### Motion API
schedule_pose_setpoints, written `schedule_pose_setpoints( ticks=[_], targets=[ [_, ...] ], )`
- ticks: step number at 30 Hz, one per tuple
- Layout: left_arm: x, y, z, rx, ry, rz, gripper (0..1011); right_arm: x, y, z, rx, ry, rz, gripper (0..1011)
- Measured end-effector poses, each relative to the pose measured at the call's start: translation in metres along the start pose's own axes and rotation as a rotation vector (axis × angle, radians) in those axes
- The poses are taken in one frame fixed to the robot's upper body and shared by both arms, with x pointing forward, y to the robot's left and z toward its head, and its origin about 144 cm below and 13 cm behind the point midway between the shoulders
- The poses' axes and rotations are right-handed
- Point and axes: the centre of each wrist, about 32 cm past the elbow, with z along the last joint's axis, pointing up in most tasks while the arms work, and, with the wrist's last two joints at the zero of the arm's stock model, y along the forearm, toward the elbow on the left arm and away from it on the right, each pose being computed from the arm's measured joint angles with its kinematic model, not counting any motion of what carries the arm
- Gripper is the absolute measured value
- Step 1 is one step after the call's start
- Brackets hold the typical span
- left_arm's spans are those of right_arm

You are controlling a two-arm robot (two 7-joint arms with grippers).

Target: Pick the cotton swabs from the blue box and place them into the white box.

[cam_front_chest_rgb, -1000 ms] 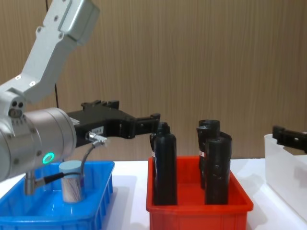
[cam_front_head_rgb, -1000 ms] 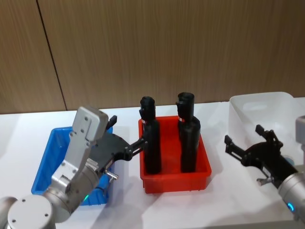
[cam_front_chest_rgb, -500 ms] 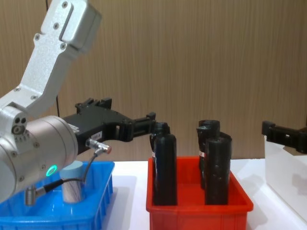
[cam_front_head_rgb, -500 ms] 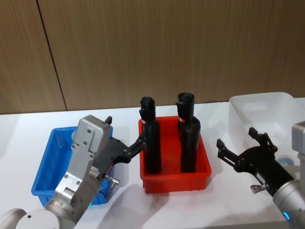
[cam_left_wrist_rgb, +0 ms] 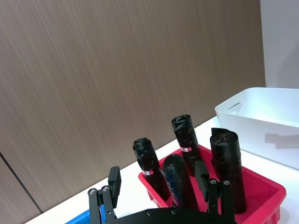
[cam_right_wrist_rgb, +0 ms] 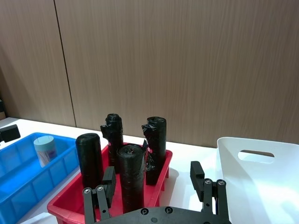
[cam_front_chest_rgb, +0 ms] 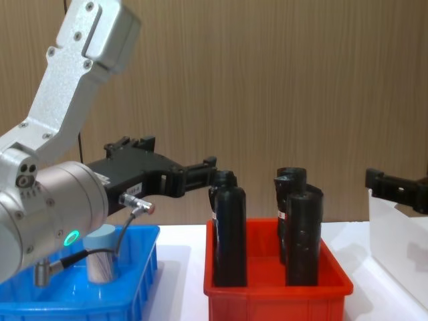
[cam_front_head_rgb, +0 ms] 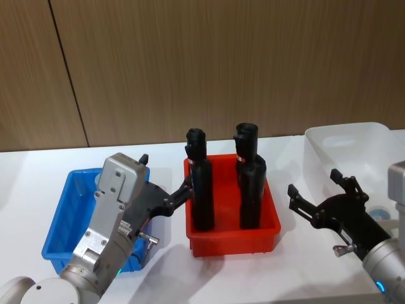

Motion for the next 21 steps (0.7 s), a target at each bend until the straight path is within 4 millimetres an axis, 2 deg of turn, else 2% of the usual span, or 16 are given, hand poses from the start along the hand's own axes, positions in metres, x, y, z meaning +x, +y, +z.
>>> schedule_pose_setpoints(
  ticks=[21],
  targets=[
    [0.0001,0.0,-0.0002,0.001,0.0,0.0,1004,0.0066,0.0062,0.0009,-0.005,-0.005,0.032,1002]
  ],
)
